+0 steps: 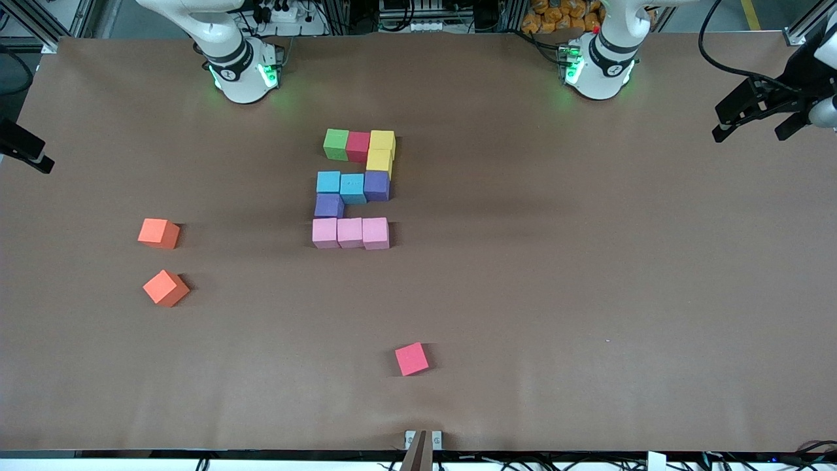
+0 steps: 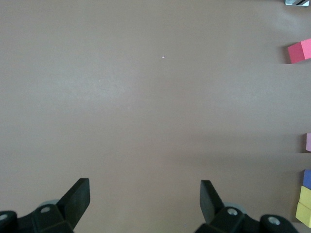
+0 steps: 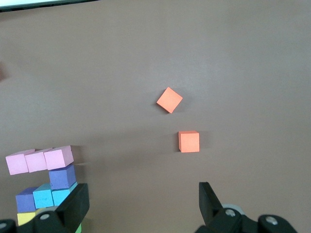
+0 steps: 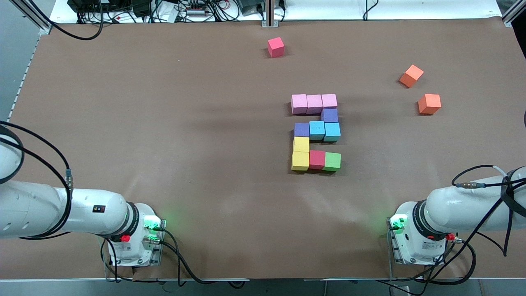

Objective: Form number 2 with 11 blocks

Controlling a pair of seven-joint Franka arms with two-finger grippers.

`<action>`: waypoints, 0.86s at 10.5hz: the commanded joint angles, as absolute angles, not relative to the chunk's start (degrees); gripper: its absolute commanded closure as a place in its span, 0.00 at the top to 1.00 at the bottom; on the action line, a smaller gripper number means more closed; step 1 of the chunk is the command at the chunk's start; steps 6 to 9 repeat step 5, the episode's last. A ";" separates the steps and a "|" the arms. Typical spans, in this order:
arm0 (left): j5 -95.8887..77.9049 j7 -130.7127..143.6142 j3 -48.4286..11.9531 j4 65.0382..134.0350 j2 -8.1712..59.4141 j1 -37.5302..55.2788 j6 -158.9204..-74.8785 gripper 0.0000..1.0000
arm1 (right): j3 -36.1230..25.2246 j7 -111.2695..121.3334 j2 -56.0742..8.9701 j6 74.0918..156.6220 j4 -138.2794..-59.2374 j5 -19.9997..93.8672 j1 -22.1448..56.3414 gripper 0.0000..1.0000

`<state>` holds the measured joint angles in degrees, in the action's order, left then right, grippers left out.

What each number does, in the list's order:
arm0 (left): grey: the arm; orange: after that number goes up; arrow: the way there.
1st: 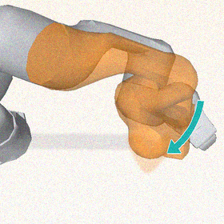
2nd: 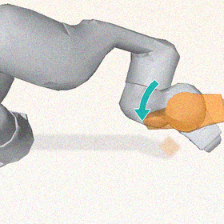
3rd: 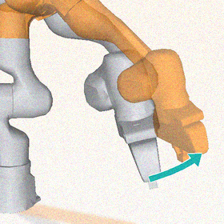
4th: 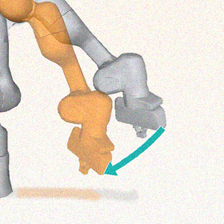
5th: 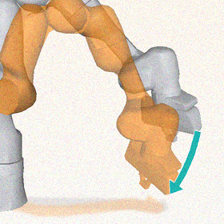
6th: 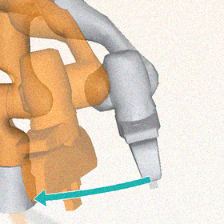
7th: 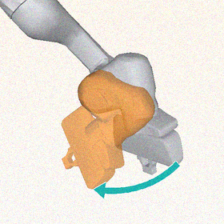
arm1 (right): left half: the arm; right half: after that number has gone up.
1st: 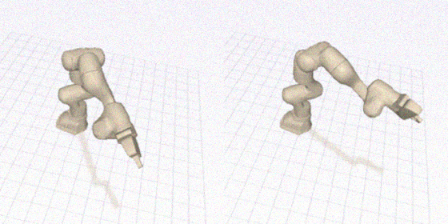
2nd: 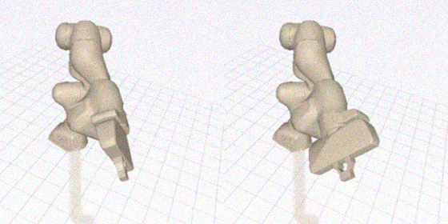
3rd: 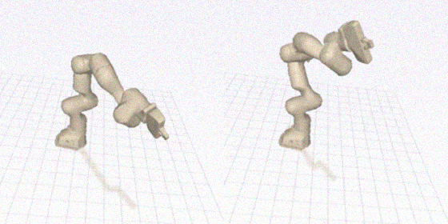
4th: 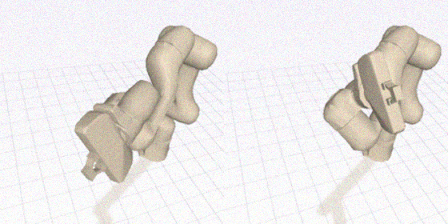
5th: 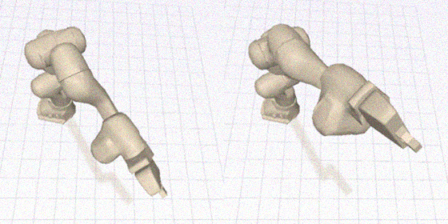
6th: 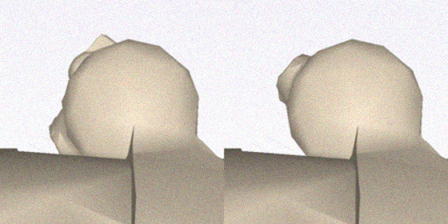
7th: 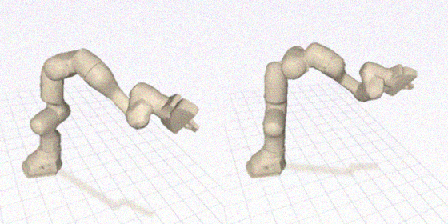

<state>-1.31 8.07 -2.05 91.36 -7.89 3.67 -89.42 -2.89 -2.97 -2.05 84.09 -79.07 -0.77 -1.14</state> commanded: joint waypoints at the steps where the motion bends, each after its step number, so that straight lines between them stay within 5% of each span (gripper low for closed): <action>1: 0.09 8.27 -2.55 90.79 -8.70 2.81 -88.86 1.00 | -2.64 -2.90 -2.64 83.58 -77.70 -0.26 -1.58 1.00; 9: -0.17 1.58 0.00 90.70 -8.53 2.90 -88.86 1.00 | -2.72 -2.90 -2.64 83.58 -77.70 -0.18 -1.58 1.00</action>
